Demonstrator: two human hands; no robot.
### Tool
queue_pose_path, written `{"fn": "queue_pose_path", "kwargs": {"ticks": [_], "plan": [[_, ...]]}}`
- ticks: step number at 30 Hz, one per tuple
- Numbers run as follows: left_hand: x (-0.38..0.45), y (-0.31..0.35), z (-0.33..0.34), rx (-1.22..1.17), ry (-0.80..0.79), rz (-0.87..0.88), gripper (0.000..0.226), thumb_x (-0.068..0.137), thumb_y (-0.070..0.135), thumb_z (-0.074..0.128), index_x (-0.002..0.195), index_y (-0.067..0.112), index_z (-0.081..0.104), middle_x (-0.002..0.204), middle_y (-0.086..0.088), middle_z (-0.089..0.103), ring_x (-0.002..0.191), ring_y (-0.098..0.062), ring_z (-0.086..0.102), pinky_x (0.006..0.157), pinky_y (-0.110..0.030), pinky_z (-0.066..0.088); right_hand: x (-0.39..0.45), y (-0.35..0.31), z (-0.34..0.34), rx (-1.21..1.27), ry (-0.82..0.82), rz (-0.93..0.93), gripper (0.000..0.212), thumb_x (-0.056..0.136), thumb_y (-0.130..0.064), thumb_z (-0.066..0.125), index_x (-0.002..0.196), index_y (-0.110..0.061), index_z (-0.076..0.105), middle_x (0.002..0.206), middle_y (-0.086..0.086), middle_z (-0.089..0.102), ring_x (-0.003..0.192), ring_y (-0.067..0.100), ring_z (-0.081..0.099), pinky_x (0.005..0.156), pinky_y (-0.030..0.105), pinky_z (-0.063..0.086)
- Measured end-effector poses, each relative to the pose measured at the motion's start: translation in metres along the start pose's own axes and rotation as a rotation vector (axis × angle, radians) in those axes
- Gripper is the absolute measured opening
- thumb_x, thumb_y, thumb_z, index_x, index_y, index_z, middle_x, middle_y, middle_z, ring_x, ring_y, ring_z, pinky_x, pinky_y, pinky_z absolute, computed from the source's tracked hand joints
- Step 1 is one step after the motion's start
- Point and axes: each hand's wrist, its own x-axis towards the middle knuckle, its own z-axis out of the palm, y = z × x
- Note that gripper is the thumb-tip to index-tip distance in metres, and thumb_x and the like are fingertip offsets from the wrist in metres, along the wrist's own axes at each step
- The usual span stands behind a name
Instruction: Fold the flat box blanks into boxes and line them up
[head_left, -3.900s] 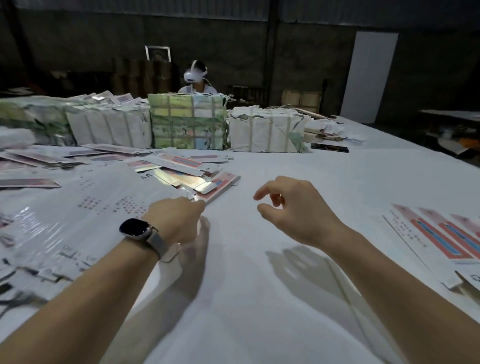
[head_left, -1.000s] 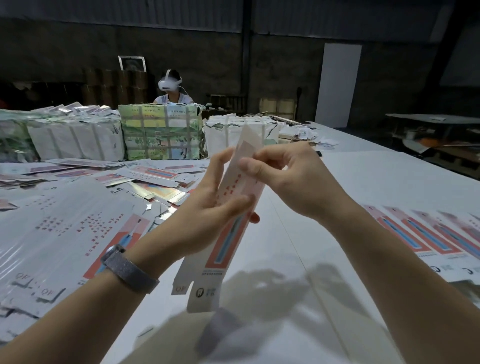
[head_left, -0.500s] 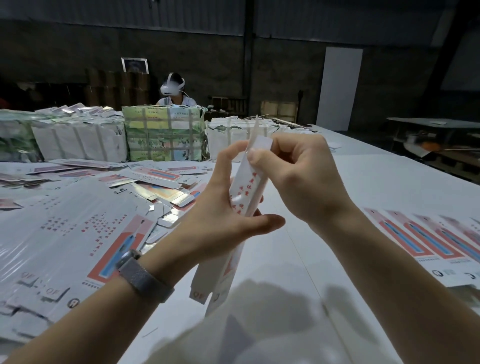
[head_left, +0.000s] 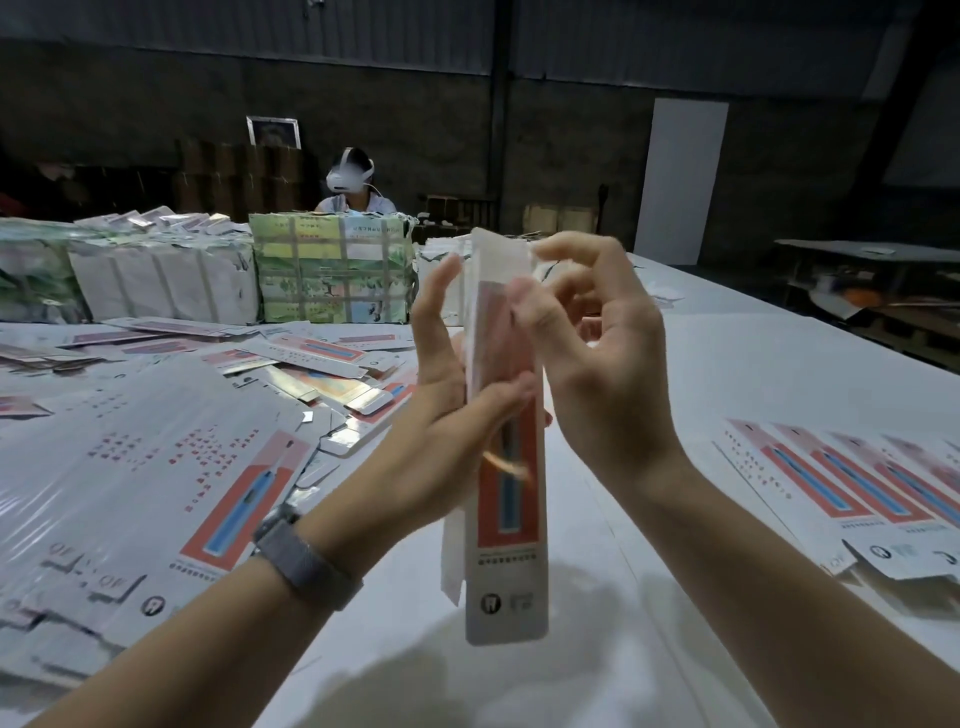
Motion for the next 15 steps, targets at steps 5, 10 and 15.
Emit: {"fn": "queue_pose_path", "kwargs": {"ticks": [5, 10, 15], "plan": [[0.002, -0.005, 0.0, -0.212, 0.071, -0.048, 0.055, 0.101, 0.026, 0.053, 0.139, 0.057, 0.03, 0.123, 0.005, 0.066, 0.106, -0.03, 0.071, 0.072, -0.049, 0.061, -0.005, 0.011, 0.007, 0.156, -0.167, 0.258, 0.022, 0.094, -0.047, 0.052, 0.116, -0.046, 0.049, 0.106, -0.005, 0.06, 0.095, 0.013, 0.064, 0.073, 0.042, 0.062], [0.002, -0.009, 0.003, -0.144, 0.106, -0.03, 0.046, 0.099, 0.03, 0.055, 0.134, 0.052, 0.034, 0.107, 0.005, 0.07, 0.099, -0.018, 0.071, 0.075, -0.031, 0.059, -0.012, 0.01, 0.013, 0.307, -0.139, 0.254, 0.02, 0.096, -0.036, 0.048, 0.114, -0.035, 0.057, 0.101, -0.007, 0.068, 0.097, 0.018, 0.066, 0.085, 0.043, 0.059], [0.001, -0.011, 0.004, -0.117, 0.065, -0.051, 0.043, 0.097, 0.027, 0.054, 0.13, 0.047, 0.035, 0.104, 0.001, 0.069, 0.095, -0.017, 0.07, 0.077, -0.03, 0.057, -0.015, 0.013, 0.012, 0.346, -0.128, 0.199, 0.016, 0.101, -0.02, 0.044, 0.104, -0.026, 0.058, 0.088, -0.014, 0.066, 0.091, 0.018, 0.066, 0.084, 0.048, 0.057]]}}
